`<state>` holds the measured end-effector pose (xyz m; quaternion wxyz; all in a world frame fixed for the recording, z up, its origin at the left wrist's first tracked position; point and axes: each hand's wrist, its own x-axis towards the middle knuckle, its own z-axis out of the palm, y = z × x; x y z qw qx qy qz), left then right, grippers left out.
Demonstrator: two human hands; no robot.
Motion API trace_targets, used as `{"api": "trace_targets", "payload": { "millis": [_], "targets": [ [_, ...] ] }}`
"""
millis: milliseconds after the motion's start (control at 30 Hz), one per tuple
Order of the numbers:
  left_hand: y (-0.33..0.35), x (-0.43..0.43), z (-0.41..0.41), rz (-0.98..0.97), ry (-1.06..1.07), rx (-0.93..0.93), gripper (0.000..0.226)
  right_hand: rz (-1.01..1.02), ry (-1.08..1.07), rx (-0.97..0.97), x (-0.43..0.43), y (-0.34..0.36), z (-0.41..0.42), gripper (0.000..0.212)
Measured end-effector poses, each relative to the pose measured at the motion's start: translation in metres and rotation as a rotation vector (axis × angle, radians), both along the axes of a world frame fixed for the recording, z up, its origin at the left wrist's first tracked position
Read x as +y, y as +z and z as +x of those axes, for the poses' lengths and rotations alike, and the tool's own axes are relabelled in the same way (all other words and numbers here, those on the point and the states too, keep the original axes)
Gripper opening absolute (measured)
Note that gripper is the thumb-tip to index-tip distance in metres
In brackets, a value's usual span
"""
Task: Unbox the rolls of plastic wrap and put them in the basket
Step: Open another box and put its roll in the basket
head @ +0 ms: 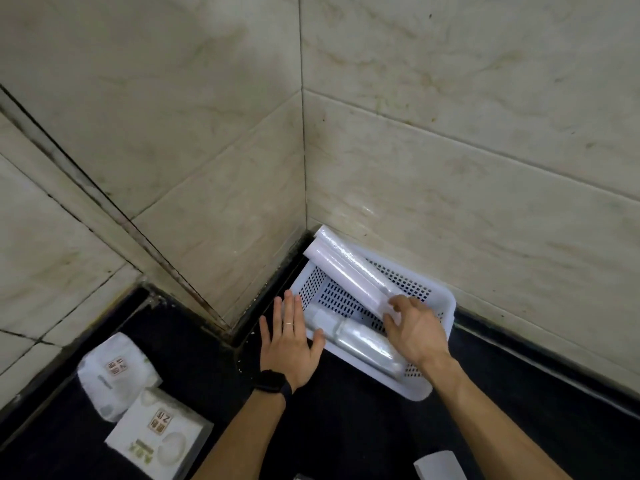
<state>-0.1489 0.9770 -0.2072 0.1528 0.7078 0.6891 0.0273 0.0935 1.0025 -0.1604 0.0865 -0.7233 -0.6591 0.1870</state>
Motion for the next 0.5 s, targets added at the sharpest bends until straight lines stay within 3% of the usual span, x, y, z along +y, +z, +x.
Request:
{"api": "trace_targets", "payload": {
  "millis": [233, 400, 500],
  "targets": [
    [-0.001, 0.0, 0.0, 0.039, 0.017, -0.031, 0.079, -0.15, 0.057, -0.166, 0.025, -0.008, -0.022, 0.063],
    [-0.006, 0.001, 0.0, 0.041, 0.023, -0.052, 0.081, -0.148, 0.068, -0.27, 0.027, -0.014, -0.031, 0.053],
    [-0.005, 0.0, 0.0, 0.018, 0.016, -0.028, 0.08, -0.13, 0.065, -0.235, 0.025, -0.013, -0.028, 0.05]
  ]
}}
